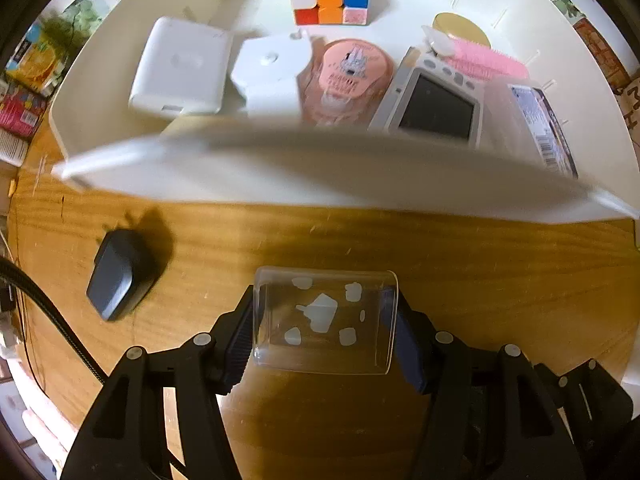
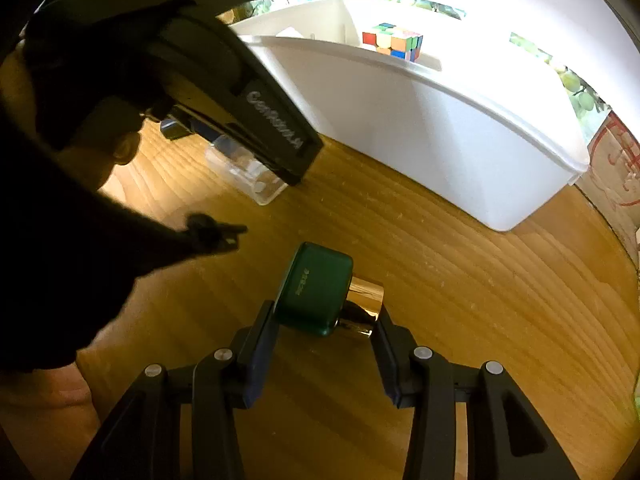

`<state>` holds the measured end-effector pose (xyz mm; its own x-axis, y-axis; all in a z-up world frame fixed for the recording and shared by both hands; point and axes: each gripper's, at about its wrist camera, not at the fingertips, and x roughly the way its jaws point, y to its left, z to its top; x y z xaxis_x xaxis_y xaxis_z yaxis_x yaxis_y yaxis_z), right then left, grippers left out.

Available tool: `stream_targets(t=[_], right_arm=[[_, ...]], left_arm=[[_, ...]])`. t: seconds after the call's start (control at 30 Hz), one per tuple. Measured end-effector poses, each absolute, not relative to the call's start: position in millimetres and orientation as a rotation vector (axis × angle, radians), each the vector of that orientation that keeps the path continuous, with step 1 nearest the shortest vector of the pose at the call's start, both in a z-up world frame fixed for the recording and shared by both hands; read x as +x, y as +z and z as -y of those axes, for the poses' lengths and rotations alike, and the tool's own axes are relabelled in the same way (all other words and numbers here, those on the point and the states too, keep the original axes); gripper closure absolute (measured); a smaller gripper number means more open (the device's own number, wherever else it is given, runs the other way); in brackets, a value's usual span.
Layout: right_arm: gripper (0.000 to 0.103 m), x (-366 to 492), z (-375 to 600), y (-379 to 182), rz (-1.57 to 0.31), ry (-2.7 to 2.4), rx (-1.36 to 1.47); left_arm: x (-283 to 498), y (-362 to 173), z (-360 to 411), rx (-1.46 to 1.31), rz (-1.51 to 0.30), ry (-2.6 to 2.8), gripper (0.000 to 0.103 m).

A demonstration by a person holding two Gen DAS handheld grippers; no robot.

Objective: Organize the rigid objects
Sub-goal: 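Lift and carry the acrylic block and green cylinder with both tools toward the basket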

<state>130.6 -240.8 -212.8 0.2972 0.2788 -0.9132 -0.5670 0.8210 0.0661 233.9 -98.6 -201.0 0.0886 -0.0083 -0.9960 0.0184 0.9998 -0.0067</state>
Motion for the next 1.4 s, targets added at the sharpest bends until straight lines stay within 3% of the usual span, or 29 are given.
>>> stream_targets(t=[0.47,0.73,1.03,1.4], right_arm=[[0.058,116,257,-210,-1.296,0.377,-0.317],[0.058,142,290,-194,-1.404,0.259,-0.202],[0.058,194,299,-124,-1.254,0.251,-0.155],[0.058,244,282,-72,-1.108,0.307,-0.124]], left_arm=[[163,-205,67,-0.044,-1.553,0.008,0.039],[151,-169,58,-0.036,-1.488,-0.046,0.039],[175,-97,55,0.037,-1.330,-0.101,0.039],[236,-60,61,0.086,-1.154,-0.121,0.039]])
